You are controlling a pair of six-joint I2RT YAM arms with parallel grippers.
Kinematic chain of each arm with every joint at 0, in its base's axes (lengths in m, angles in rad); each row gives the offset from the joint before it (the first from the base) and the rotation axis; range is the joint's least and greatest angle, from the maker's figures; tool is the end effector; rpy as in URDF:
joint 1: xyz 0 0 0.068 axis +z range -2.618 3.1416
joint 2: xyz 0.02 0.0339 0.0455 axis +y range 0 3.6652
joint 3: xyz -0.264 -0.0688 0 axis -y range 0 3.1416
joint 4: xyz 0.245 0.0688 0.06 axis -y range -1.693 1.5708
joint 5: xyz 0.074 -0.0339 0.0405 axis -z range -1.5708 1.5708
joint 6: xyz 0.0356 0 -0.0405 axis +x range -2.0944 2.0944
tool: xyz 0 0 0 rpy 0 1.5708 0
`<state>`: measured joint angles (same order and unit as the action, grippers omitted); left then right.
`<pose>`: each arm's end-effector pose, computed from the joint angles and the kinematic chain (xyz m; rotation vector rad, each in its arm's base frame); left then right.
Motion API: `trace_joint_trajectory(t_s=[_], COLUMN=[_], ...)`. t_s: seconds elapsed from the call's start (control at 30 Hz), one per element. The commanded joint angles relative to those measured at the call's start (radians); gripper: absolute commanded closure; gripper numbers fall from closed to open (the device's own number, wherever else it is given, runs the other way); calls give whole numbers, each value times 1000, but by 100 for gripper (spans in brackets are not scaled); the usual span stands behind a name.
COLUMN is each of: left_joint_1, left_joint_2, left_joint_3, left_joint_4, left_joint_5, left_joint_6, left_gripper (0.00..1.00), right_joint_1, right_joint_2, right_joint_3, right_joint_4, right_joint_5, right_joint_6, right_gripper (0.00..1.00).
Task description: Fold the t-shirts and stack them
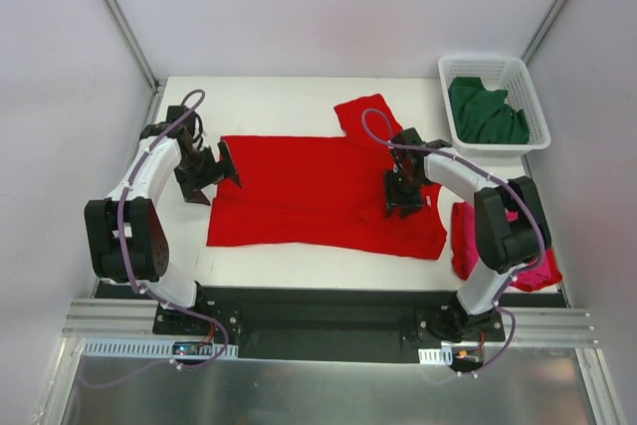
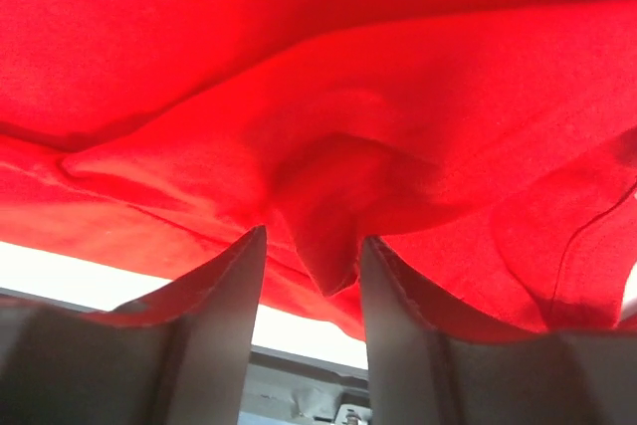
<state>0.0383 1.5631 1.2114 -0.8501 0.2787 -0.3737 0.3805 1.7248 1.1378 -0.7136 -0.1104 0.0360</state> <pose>0.3078 0.0020 0.2485 -0.4987 2.7430 -0.4722 0.3021 0.1251 0.1832 -0.5168 2.8441 0.2375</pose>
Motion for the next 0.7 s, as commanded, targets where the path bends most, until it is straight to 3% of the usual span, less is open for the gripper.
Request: trace_joint_trajectory(t_s=[0.0,0.1,0.13,0.2,0.5,0.6,0.67], left_joint_1=[-3,-6,-6,-5,-5,-5,-5], left_joint_2=[-25,-24,-25,-31,-49,-64,-70], left_joint_3=[-9,-12,-12,-15,-46,-58,-64], left_joint_4=[-10,-10,-9,-9,-10,-10,-10], left_joint_5=[13,14,14,13,14,16,20], left_joint_6=[19,21,21,24,33,38,39], left_gripper=[1,1,1,1,1,1,1], right_joint_1=[23,23,23,24,23,21,23], right_joint_2=[-11,4,15,24,140,197,206], right_joint_3=[48,54,63,83,371,447,464], right_joint_4=[-32,-33,-35,-47,-153,-161,-144], right_joint_5=[17,23,26,38,64,64,55], right_joint_6=[22,19,13,8,-27,-30,-30], right_gripper=[58,74,86,99,99,93,70])
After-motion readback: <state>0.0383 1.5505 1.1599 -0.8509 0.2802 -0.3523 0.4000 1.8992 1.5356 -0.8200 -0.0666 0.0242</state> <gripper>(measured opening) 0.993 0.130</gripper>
